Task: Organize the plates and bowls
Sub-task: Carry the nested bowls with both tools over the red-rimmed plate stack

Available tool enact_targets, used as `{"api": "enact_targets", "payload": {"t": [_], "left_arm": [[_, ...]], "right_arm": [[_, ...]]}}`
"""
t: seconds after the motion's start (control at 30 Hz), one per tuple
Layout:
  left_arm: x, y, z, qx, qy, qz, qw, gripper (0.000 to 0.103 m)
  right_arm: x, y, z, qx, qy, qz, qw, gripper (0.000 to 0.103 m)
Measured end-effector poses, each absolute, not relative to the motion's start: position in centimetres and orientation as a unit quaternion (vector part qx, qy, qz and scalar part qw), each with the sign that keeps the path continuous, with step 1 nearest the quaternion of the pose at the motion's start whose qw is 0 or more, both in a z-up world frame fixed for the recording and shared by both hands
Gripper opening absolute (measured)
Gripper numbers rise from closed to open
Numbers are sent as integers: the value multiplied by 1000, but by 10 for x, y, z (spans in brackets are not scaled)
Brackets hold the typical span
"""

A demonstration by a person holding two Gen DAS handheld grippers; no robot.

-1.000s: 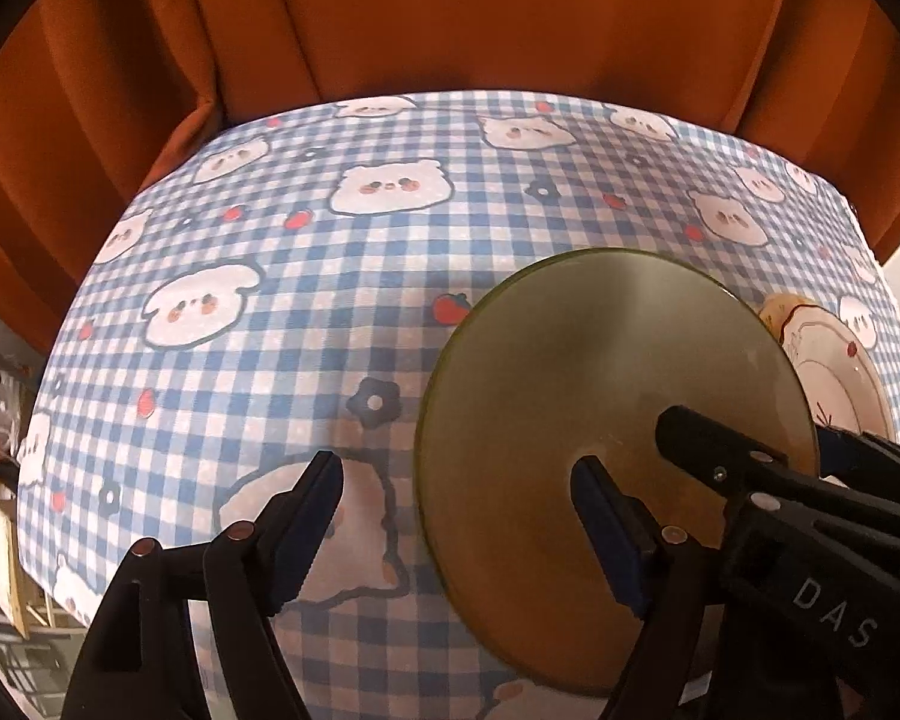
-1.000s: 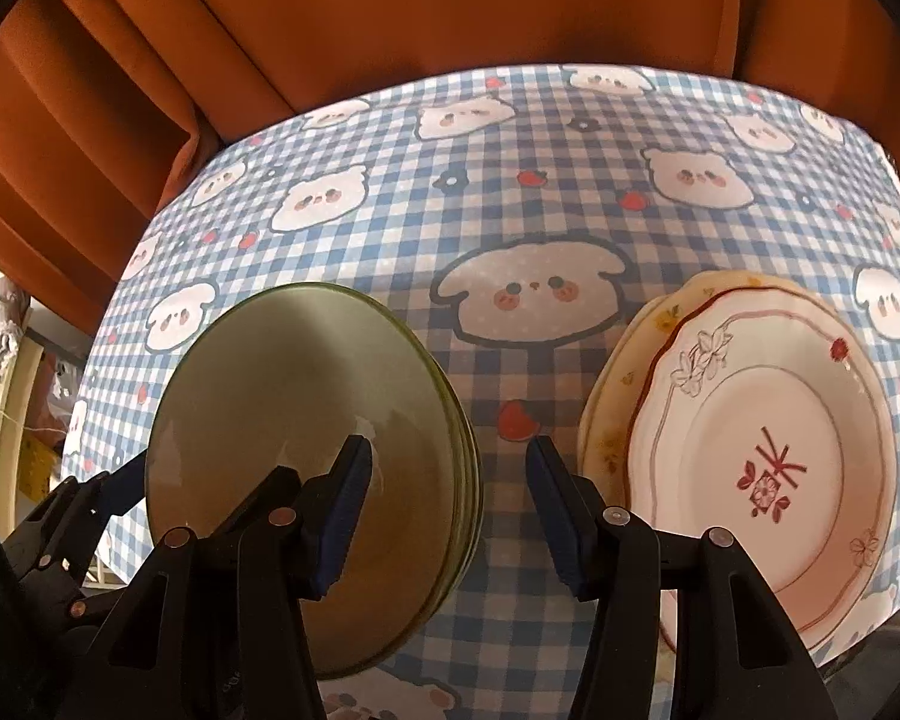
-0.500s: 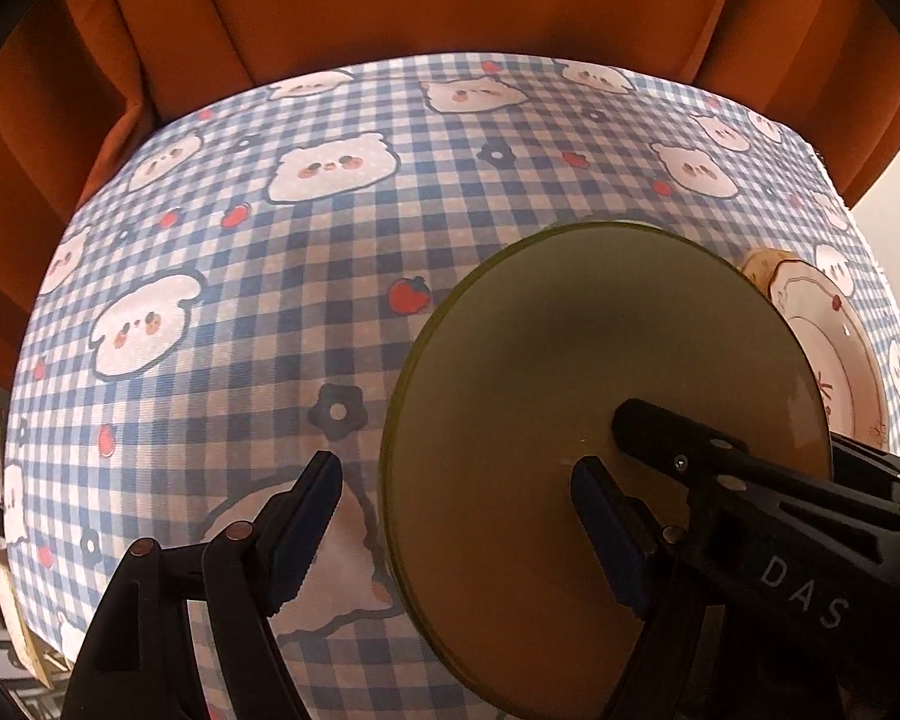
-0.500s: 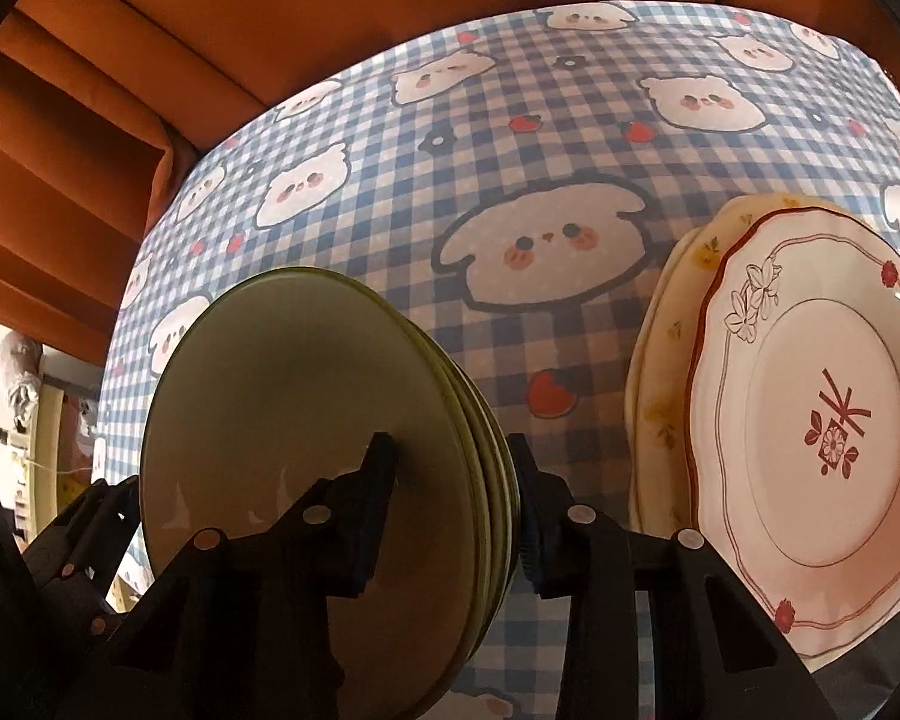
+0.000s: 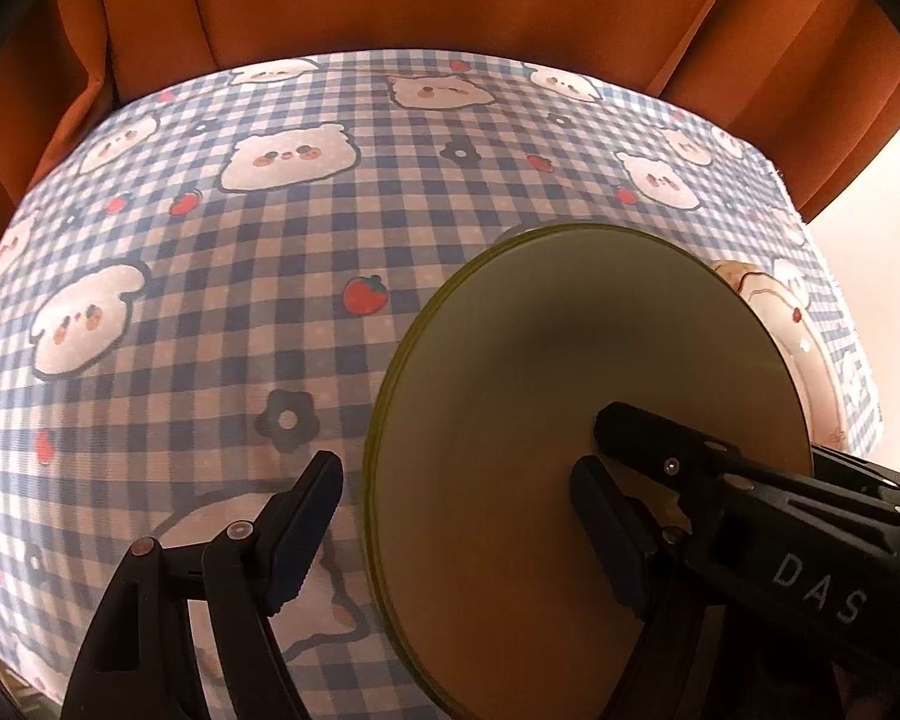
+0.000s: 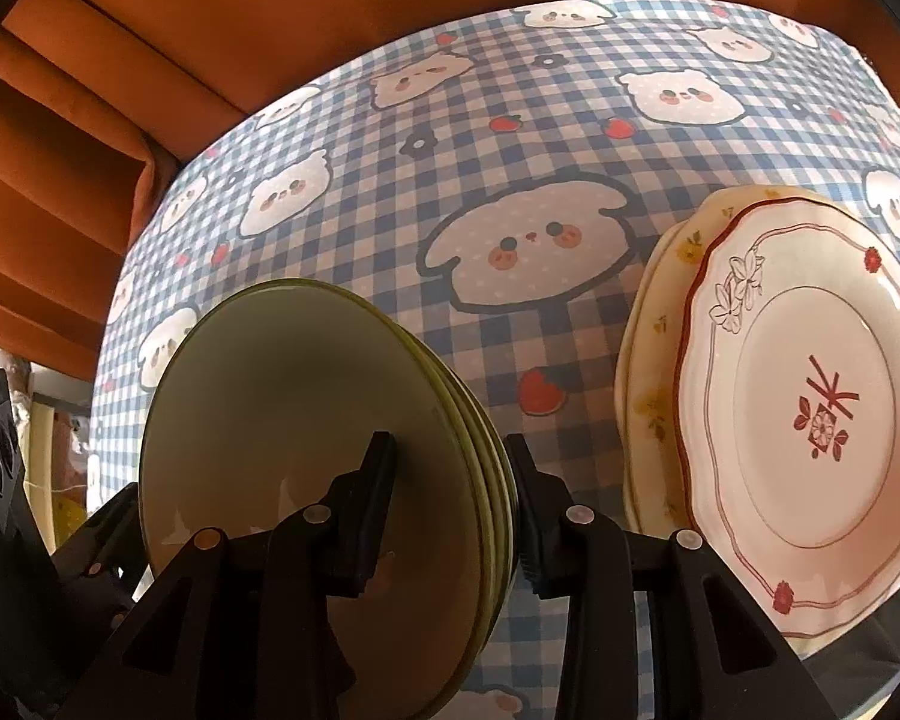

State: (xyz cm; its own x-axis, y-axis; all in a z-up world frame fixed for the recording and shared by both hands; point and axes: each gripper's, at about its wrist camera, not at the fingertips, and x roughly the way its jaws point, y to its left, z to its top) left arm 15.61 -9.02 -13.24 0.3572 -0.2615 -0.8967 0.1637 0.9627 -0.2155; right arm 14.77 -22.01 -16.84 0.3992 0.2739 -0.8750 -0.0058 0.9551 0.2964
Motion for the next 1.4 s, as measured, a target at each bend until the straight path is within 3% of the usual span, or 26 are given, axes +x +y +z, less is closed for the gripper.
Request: {"api": "enact_targets", "payload": {"t": [0.17, 0.6, 1.4], "left_arm": [[156, -96, -131, -59, 546, -164, 820, 64], [151, -89, -125, -65, 550, -179, 813, 63], [129, -91, -59, -60, 498, -152, 852, 62]], "right_arm": [[150, -220, -168, 122, 543, 78, 827, 39], [141, -216, -161, 122, 536, 57, 833, 40], [115, -208, -96, 111, 495, 85, 857, 41]]}}
